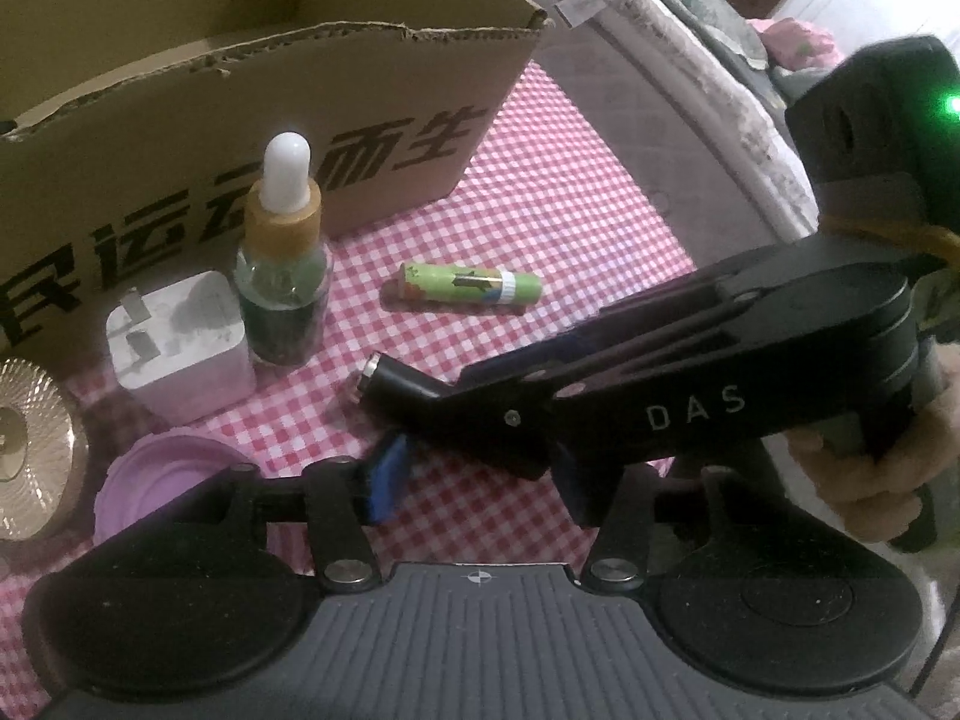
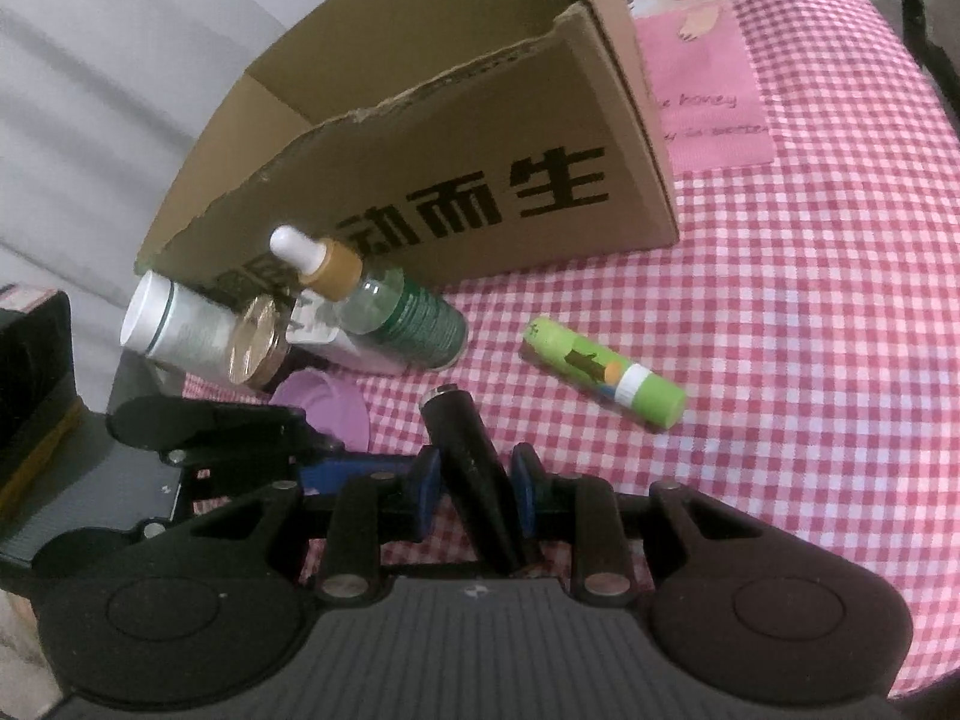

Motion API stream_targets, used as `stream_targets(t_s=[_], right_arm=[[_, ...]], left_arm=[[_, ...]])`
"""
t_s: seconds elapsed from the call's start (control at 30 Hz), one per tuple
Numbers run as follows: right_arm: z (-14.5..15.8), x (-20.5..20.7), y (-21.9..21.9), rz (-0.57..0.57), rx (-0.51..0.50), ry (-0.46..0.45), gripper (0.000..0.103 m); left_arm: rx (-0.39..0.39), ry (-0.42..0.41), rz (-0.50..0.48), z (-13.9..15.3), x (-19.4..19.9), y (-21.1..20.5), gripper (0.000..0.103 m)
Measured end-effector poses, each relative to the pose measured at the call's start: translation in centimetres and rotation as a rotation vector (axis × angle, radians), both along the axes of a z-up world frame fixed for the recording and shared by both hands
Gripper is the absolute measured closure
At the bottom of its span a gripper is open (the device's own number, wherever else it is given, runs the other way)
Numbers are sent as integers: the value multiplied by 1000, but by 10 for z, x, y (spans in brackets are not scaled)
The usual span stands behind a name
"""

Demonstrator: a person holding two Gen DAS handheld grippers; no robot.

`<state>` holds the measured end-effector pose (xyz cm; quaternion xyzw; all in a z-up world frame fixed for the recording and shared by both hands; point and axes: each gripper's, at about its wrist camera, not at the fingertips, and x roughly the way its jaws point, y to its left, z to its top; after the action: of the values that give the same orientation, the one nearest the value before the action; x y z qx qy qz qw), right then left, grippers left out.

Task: Organize rigid objects
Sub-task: 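Lift the black cylinder with the right gripper toward the box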

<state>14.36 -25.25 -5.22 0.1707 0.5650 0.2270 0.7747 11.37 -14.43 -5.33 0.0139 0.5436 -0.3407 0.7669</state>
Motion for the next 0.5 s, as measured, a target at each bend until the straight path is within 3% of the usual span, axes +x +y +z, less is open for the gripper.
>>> stream_targets(t_s=[0.3, 0.37, 0.5], right_arm=[[-6, 10, 3, 17, 26, 66, 75], [-6, 10, 4, 20, 19, 61, 75], [-4, 11, 15, 50, -29, 16, 77]], left_arm=[[40, -30, 42, 5, -10, -3, 52], [39, -37, 46, 6, -13, -4, 58], [59, -43, 58, 7, -16, -7, 59]])
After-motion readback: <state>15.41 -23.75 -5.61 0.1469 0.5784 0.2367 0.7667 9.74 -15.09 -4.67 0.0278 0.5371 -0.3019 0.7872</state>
